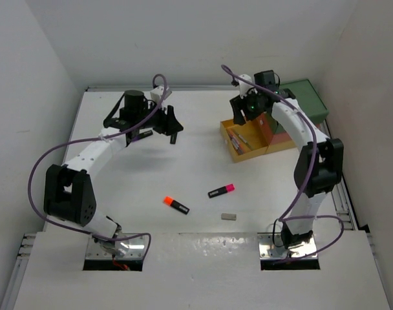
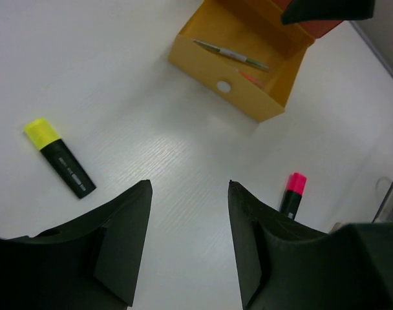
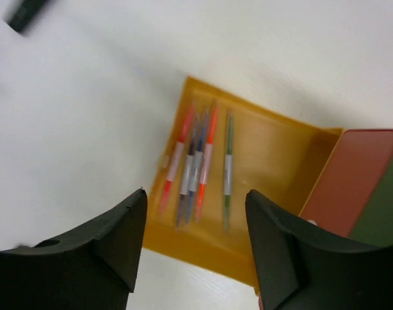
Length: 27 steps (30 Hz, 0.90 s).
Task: Sort the stationery into containers
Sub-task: Close the drawer in the storage box.
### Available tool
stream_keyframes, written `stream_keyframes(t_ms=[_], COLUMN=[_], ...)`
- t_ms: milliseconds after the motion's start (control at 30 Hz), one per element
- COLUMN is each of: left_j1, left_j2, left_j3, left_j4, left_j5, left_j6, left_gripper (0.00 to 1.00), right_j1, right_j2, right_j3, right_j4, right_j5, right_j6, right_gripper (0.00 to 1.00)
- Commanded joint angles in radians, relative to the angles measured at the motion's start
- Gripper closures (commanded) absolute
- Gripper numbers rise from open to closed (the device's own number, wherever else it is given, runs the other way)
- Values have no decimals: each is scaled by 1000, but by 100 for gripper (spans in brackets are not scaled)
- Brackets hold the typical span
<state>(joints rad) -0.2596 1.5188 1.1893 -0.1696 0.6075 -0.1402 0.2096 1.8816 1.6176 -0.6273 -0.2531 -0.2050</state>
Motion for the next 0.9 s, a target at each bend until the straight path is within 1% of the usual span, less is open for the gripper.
stream_keyframes(t_ms=[0,33,100,133,167,200,233,267,300,333,367,400,467,500,533,567,600,767,800,867], left_j1=[-46,-61,-75,-90,-96,-101,-112,-112,-113,-112,-110,-104,-98,-95,-95,-98,-107,-144,-148,-159], left_j2=[27,47,70,105,125,168,214,215,265,286,331,352,389,424,440,455,484,587,598,626], left_j3=[10,10,9,9,13,21,29,29,29,47,47,46,44,41,41,47,52,130,136,138], left_j4=[93,125,189,243,263,289,347,375,395,438,468,514,556,590,640,662,697,760,765,801], left_j5=[38,47,54,67,70,72,84,90,97,109,121,124,110,112,98,88,66,2,-8,-43], left_j6=[-88,-105,-137,-175,-194,-217,-298,-299,-299,-387,-419,-477,-533,-589,-611,-630,-653,-723,-728,-757], left_gripper=[46,47,56,61,70,74,81,84,86,88,89,91,95,96,97,100,100,100,100,100], right_j1=[-6,-22,-47,-70,-82,-91,-113,-122,-128,-137,-142,-147,-159,-165,-170,-174,-182,-196,-199,-205], right_j2=[-172,-189,-219,-240,-245,-249,-257,-259,-259,-262,-265,-266,-262,-257,-253,-245,-242,-220,-216,-205], right_j3=[96,99,94,93,90,87,68,68,67,47,13,-4,-24,-44,-56,-67,-77,-84,-85,-87], right_j4=[50,76,100,112,118,126,144,150,153,176,198,215,236,244,256,264,267,276,279,273], right_j5=[-92,-92,-87,-74,-51,-40,-8,-8,14,44,64,78,95,104,112,121,130,185,210,203], right_j6=[124,159,177,185,191,194,197,197,197,197,228,231,237,234,228,227,228,213,184,171], right_gripper=[40,43,46,47,47,49,52,52,55,57,62,64,70,74,76,77,78,80,82,82])
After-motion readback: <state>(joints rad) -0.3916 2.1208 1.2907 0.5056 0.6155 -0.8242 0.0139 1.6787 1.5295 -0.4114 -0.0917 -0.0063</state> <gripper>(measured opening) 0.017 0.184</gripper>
